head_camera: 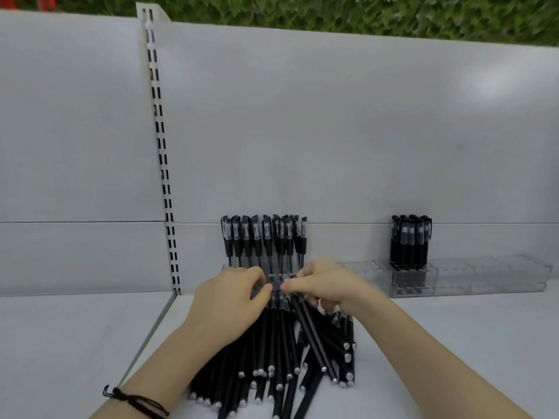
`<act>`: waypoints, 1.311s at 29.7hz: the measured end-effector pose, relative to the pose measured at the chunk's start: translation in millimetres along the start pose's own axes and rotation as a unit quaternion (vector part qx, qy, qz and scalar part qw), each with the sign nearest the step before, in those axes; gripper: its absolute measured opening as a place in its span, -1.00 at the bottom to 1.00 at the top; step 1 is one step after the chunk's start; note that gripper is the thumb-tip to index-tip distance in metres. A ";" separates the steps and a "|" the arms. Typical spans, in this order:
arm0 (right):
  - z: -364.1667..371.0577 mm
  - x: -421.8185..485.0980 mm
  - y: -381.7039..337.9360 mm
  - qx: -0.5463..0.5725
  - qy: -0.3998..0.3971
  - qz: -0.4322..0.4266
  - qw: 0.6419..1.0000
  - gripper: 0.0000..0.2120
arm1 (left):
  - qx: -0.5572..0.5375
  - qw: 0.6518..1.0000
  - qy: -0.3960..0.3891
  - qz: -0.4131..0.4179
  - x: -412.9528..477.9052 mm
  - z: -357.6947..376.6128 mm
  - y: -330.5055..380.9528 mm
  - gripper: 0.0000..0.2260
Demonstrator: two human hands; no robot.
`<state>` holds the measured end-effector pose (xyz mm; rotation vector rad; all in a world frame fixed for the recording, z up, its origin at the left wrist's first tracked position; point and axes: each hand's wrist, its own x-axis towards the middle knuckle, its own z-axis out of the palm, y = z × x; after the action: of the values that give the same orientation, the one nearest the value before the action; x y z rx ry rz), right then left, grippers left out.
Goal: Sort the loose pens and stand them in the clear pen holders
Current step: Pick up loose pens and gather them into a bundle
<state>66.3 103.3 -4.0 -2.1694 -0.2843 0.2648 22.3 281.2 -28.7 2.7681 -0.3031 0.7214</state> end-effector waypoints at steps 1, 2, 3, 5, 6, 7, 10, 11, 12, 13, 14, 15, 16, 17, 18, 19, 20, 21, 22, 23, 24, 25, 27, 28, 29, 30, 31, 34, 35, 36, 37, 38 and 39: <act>-1.8 -0.9 -0.5 0.042 -0.011 -0.012 0.999 -0.68 | -0.040 0.999 -0.003 -0.014 -0.7 -0.5 1.1 -0.82; -3.1 -1.2 -0.7 0.080 -0.020 -0.026 0.996 -0.72 | -0.093 0.995 -0.006 -0.027 -1.3 -0.3 2.3 -0.82; -4.0 -1.3 -1.2 0.109 -0.025 -0.040 0.993 -0.75 | -0.156 0.987 -0.008 -0.038 -1.4 0.4 4.0 -0.82; -5.8 -2.2 -3.7 0.152 -0.020 -0.062 0.986 -0.81 | -0.275 0.959 -0.009 -0.063 -0.6 1.5 8.3 -0.81; -6.7 -3.0 -5.8 0.175 -0.015 -0.077 0.982 -0.83 | -0.328 0.942 -0.016 -0.076 -0.3 0.8 10.8 -0.80; -7.4 -4.1 -7.9 0.198 -0.012 -0.093 0.976 -0.84 | -0.380 0.920 -0.031 -0.087 0.1 -0.3 14.1 -0.79; -5.7 -5.4 -12.7 0.256 -0.001 -0.130 0.958 -0.86 | -0.511 0.847 -0.110 -0.097 -0.5 -3.2 24.6 -0.72; -4.7 -5.1 -13.4 0.259 0.008 -0.138 0.956 -0.87 | -0.543 0.824 -0.130 -0.099 -1.9 -3.7 27.1 -0.72; -3.5 -4.8 -14.2 0.254 0.019 -0.145 0.956 -0.87 | -0.567 0.805 -0.143 -0.102 -3.6 -3.6 28.4 -0.73; -2.8 -4.3 -14.5 0.246 0.029 -0.149 0.957 -0.86 | -0.584 0.791 -0.151 -0.106 -4.7 -3.0 29.3 -0.76; -2.0 -4.2 -14.7 0.239 0.035 -0.150 0.959 -0.85 | -0.596 0.780 -0.153 -0.111 -6.1 -2.1 29.1 -0.79; -2.1 -4.6 -14.3 0.235 0.038 -0.149 0.960 -0.84 | -0.607 0.771 -0.153 -0.117 -6.6 -1.1 28.9 -0.82; -2.7 -5.4 -13.6 0.233 0.039 -0.147 0.961 -0.83 | -0.621 0.759 -0.151 -0.124 -6.9 -0.3 28.4 -0.83; -3.9 -5.7 -12.2 0.224 0.043 -0.146 0.963 -0.80 | -0.638 0.744 -0.149 -0.131 -6.8 0.4 27.9 -0.83; -5.6 -6.2 -10.4 0.199 0.054 -0.141 0.968 -0.76 | -0.658 0.726 -0.146 -0.136 -6.3 0.6 27.4 -0.83; -8.3 -6.2 -7.4 0.148 0.075 -0.130 0.978 -0.71 | -0.674 0.710 -0.142 -0.142 -5.4 0.3 27.2 -0.82; -11.3 -6.5 -4.2 0.071 0.100 -0.113 0.986 -0.67 | -0.687 0.697 -0.138 -0.149 -4.3 -0.1 26.5 -0.82; -14.5 -6.5 0.4 -0.023 0.122 -0.094 0.988 -0.63 | -0.698 0.686 -0.132 -0.157 -3.2 -0.4 26.1 -0.81; -17.0 -6.6 4.4 -0.111 0.130 -0.077 0.982 -0.59 | -0.708 0.675 -0.127 -0.167 -2.3 -0.5 25.4 -0.81; -18.4 -6.7 8.6 -0.179 0.123 -0.058 0.974 -0.56 | -0.716 0.665 -0.121 -0.176 -1.2 -0.1 24.9 -0.81; -18.4 -7.0 11.5 -0.230 0.105 -0.037 0.967 -0.54 | -0.724 0.655 -0.117 -0.182 -0.5 -0.1 24.9 -0.81; -16.9 -7.6 13.4 -0.268 0.083 -0.015 0.960 -0.54 | -0.730 0.648 -0.113 -0.186 -0.1 -0.2 25.5 -0.81; -11.2 -8.4 14.6 -0.330 0.054 0.019 0.942 -0.51 | -0.735 0.643 -0.105 -0.187 -0.1 0.1 26.4 -0.81; -8.8 -8.8 14.4 -0.346 0.051 0.026 0.936 -0.50 | -0.734 0.645 -0.103 -0.187 -0.2 0.4 26.6 -0.81; -7.5 -9.0 13.8 -0.352 0.051 0.029 0.934 -0.51 | -0.732 0.647 -0.101 -0.186 -0.1 0.4 26.4 -0.81; -6.8 -9.2 12.8 -0.350 0.050 0.030 0.935 -0.52 | -0.731 0.649 -0.100 -0.185 0.0 0.2 25.9 -0.81; -6.7 -9.1 12.1 -0.345 0.046 0.034 0.937 -0.55 | -0.730 0.650 -0.099 -0.184 -0.1 0.1 25.2 -0.81; -7.5 -8.4 9.5 -0.325 0.026 0.047 0.944 -0.60 | -0.728 0.653 -0.099 -0.185 -0.3 0.3 24.0 -0.81; -8.1 -7.9 9.3 -0.318 0.019 0.048 0.947 -0.60 | -0.729 0.651 -0.097 -0.186 -0.3 0.2 24.2 -0.81; -8.7 -7.0 9.1 -0.309 0.012 0.047 0.950 -0.60 | -0.733 0.647 -0.094 -0.187 -0.1 -0.2 24.6 -0.81; -9.2 -5.9 9.4 -0.296 0.006 0.045 0.954 -0.62 | -0.739 0.640 -0.091 -0.187 0.3 -0.4 25.1 -0.81; -9.6 -5.3 9.2 -0.283 0.002 0.043 0.958 -0.64 | -0.746 0.634 -0.088 -0.186 0.5 -0.8 25.6 -0.82; -10.1 -5.2 9.3 -0.271 -0.001 0.040 0.962 -0.66 | -0.750 0.628 -0.086 -0.187 0.8 -0.9 26.1 -0.82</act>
<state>65.3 88.8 -5.4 -2.7277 -0.2934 0.2543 15.7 256.8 -22.3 1.1455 -0.1812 -0.0619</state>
